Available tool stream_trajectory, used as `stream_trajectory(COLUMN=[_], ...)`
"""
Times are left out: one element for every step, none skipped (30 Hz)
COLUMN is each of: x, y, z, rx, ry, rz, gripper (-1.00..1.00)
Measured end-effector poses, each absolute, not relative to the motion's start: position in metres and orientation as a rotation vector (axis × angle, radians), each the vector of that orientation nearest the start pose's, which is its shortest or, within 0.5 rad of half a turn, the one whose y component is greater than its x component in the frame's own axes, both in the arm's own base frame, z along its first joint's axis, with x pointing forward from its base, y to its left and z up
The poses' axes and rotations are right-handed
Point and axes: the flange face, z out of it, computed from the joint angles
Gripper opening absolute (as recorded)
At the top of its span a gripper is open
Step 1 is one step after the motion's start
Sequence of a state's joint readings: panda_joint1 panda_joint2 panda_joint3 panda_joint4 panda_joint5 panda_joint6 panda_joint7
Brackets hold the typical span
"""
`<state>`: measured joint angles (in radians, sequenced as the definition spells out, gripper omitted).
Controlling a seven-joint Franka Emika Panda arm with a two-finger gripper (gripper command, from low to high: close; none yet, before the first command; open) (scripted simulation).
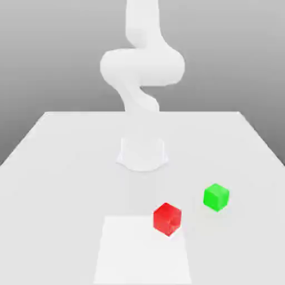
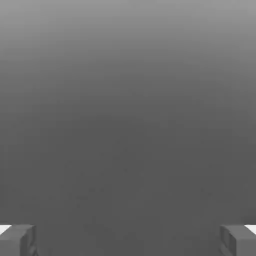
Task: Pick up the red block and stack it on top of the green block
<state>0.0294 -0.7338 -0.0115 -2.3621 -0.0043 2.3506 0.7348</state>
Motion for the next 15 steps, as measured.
stream_trajectory(x=[0.386,0.396,0.404,0.411,0.416,0.420,0.422,0.423,0.422,0.419,0.415,0.410,0.402,0.393,0.382], y=[0.008,0.012,0.015,0.019,0.023,0.026,0.030,0.034,0.038,0.041,0.045,0.048,0.051,0.054,0.057], z=[0.636,0.612,0.587,0.562,0.537,0.512,0.487,0.462,0.437,0.412,0.386,0.361,0.336,0.310,0.285], rx=[-2.594,-2.644,-2.690,-2.735,-2.777,-2.819,-2.857,-2.894,-2.930,-2.963,-2.994,-3.024,-3.051,-3.076,-3.097], ry=[0.908,0.864,0.819,0.772,0.724,0.674,0.622,0.568,0.511,0.452,0.391,0.327,0.259,0.188,0.113], rz=[-0.911,-0.870,-0.828,-0.786,-0.742,-0.698,-0.652,-0.604,-0.555,-0.504,-0.451,-0.396,-0.338,-0.276,-0.211], gripper=[0.00,0.00,0.00,0.00,0.00,0.00,0.00,0.00,0.00,0.00,0.00,0.00,0.00,0.00,0.00])
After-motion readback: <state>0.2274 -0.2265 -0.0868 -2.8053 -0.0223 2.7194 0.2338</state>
